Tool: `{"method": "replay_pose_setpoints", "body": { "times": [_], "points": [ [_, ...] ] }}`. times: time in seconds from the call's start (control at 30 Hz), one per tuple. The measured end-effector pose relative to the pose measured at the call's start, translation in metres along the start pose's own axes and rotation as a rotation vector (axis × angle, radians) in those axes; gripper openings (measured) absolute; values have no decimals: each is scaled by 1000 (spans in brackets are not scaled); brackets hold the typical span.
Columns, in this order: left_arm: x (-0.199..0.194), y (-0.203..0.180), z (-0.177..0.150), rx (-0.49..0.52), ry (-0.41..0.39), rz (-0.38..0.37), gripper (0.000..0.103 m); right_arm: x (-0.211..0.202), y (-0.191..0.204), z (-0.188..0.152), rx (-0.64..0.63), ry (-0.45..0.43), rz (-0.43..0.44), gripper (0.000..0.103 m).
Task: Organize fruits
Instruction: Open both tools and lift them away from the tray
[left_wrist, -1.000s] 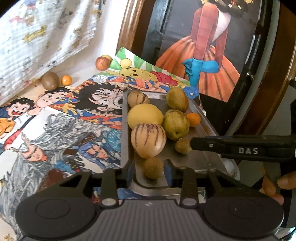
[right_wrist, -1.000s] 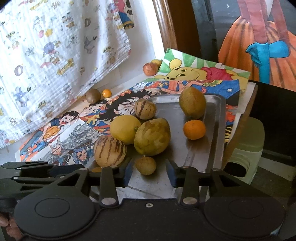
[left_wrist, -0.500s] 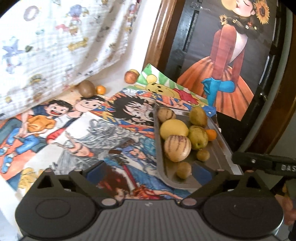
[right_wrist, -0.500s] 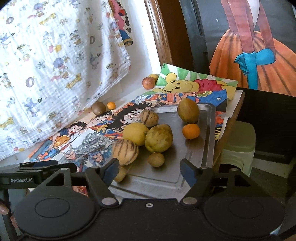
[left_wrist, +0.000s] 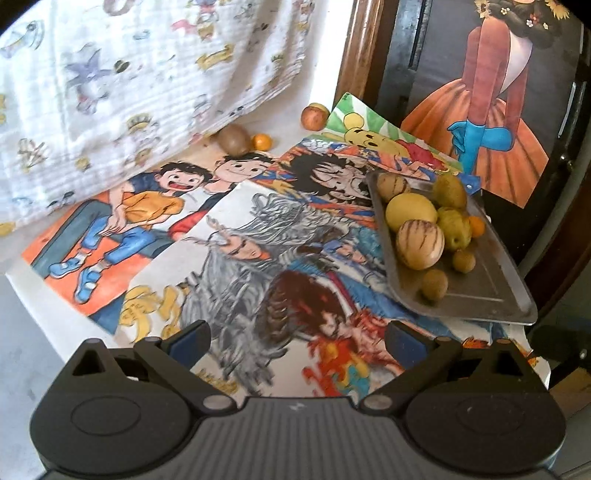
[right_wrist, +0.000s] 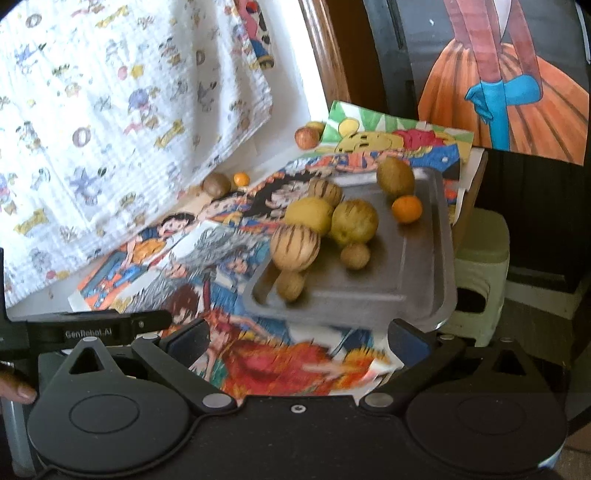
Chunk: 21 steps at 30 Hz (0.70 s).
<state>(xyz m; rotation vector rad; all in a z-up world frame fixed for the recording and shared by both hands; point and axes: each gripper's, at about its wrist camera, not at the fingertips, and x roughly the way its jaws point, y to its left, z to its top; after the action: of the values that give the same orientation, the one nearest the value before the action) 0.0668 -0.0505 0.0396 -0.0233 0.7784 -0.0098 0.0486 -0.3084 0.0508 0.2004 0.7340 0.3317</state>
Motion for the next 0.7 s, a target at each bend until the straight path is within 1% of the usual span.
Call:
{"method": "replay_pose_setpoints", "body": {
  "times": [0.2, 0.33, 0.57, 0.7],
  "points": [
    [-11, 17, -7, -16, 4, 17, 102, 5, 24, -12, 19, 44, -7, 102],
    [-17, 28, -10, -36, 3, 28, 102, 8, 41, -15, 10, 60, 13, 102],
    [-26, 52, -13, -87, -10, 61, 102, 12, 67, -12, -33, 70, 40, 102],
    [-28, 62, -12, -99, -17, 75, 102, 14, 79, -6, -59, 65, 55, 102]
  ]
}}
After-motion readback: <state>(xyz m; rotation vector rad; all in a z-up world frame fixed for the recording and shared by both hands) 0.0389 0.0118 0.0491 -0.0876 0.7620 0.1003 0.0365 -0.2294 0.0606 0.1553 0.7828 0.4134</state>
